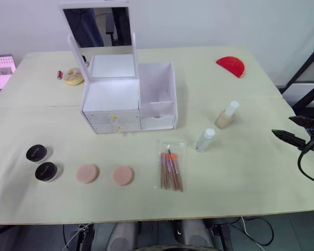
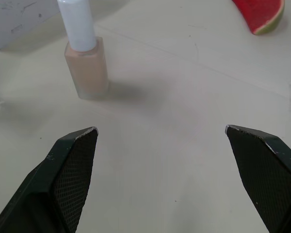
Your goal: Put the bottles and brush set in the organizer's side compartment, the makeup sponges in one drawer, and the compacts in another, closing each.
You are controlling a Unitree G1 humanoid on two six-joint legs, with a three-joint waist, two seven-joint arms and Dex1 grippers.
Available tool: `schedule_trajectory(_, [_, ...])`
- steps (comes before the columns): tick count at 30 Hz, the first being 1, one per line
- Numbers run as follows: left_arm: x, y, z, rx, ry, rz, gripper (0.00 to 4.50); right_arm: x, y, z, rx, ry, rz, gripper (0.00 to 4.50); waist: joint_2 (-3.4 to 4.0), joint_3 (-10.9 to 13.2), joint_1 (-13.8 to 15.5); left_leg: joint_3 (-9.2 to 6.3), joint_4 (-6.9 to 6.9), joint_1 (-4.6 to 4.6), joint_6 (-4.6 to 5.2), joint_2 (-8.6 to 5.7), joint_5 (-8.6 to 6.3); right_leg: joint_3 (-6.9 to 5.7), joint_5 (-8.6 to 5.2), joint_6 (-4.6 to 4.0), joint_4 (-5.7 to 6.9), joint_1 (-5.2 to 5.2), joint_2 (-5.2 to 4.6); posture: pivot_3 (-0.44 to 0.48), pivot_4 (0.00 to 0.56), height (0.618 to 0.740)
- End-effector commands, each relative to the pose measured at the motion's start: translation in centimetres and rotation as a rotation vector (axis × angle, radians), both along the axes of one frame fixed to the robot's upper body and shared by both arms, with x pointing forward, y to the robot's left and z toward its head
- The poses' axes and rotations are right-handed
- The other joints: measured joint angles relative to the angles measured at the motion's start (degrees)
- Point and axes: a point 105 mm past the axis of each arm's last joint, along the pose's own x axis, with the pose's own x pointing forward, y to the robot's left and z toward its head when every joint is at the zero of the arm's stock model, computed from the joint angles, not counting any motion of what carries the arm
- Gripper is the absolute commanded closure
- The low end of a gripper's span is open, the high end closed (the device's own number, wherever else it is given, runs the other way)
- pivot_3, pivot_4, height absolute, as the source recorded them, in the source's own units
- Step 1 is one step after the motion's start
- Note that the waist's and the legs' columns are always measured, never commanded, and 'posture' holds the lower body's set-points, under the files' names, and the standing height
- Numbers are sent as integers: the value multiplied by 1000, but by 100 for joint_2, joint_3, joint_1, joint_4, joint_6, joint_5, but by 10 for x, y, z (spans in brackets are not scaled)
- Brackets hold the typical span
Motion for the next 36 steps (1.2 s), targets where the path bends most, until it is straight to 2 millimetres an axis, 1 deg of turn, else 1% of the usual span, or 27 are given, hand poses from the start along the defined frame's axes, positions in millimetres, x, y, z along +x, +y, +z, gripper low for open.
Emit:
schedule_trajectory(1, [-1,3,10,23,13,5,72,2,2,15,-8,-59,10,0,0,0,0,1,0,0,0,1,0,0,0,-1,0,0,1,0,150,739])
schedule_trajectory(7, [5,2,16,6,-42,15,72,3,5,15,-9,-60,15,0,-1,0,4,4,0,1,0,9,0,6,6,-7,0,-2,11,0,150,739])
schedule_trajectory(10, [6,2,15,13,-39,12,72,2,6,14,-9,-58,16,0,-1,0,2,6,0,1,0,13,0,11,18,-24,0,-4,16,0,150,739])
schedule_trajectory(13, [9,1,14,17,-35,5,72,1,7,13,-10,-56,15,0,-1,0,1,7,0,1,0,17,0,14,19,-23,0,-5,22,0,150,739])
schedule_trajectory(16, [15,-4,13,25,-41,-14,72,2,9,12,-11,-53,16,0,-1,-1,2,9,1,3,0,19,0,16,19,-23,0,-5,24,0,150,739])
schedule_trajectory(17, [20,-9,13,29,-43,-39,72,3,11,12,-11,-52,17,0,-1,-1,2,9,2,3,0,21,0,16,19,-21,0,-5,26,0,150,739])
schedule_trajectory(19, [33,-27,17,23,-64,-107,72,5,16,10,-8,-48,22,0,0,-1,9,10,3,4,0,23,0,18,21,-19,0,-5,27,0,150,739])
schedule_trajectory(21, [47,-53,19,6,-80,-197,72,7,22,9,-2,-43,38,0,1,0,29,12,10,2,0,24,1,20,25,-13,1,-3,29,0,150,739])
schedule_trajectory(22, [52,-68,18,10,-75,-252,72,8,25,8,-1,-43,42,0,1,0,34,12,14,0,0,25,1,22,28,-13,1,-2,30,0,150,739])
schedule_trajectory(24, [60,-109,13,17,-49,-402,72,10,33,8,5,-45,58,0,0,-1,26,12,26,-3,0,25,0,26,44,-27,-1,0,31,0,150,739])
schedule_trajectory(25, [61,-122,11,16,-40,-447,72,11,35,8,7,-45,62,0,-1,-1,24,15,29,-5,0,25,0,31,48,-24,-4,0,31,0,150,739])
schedule_trajectory(27, [58,-164,12,6,-10,-612,72,12,44,8,1,-44,89,0,-2,0,18,22,33,-7,0,25,0,39,55,-23,-8,0,32,0,150,739])
schedule_trajectory(29, [52,-196,16,2,7,-734,72,15,54,11,-6,-47,119,0,-2,1,-1,31,33,-5,0,25,0,50,57,-22,-12,-1,32,0,150,739])
schedule_trajectory(30, [50,-204,18,0,9,-763,72,16,57,13,-8,-50,128,0,-2,1,-9,34,33,-5,0,25,0,52,58,-22,-12,-2,32,0,150,739])
schedule_trajectory(32, [47,-219,22,3,10,-824,72,23,72,18,5,-62,158,0,2,1,-24,42,33,0,0,31,0,57,61,-28,-11,-3,37,0,150,739])
schedule_trajectory(34, [45,-228,25,3,7,-855,72,30,83,20,11,-62,165,0,2,1,-27,50,34,5,0,42,0,61,67,-38,-9,-5,49,0,150,739])
schedule_trajectory(36, [45,-238,29,5,-6,-886,72,43,88,17,-3,-43,121,0,2,2,-5,50,36,6,1,49,1,61,62,-53,-7,-5,58,0,150,739])
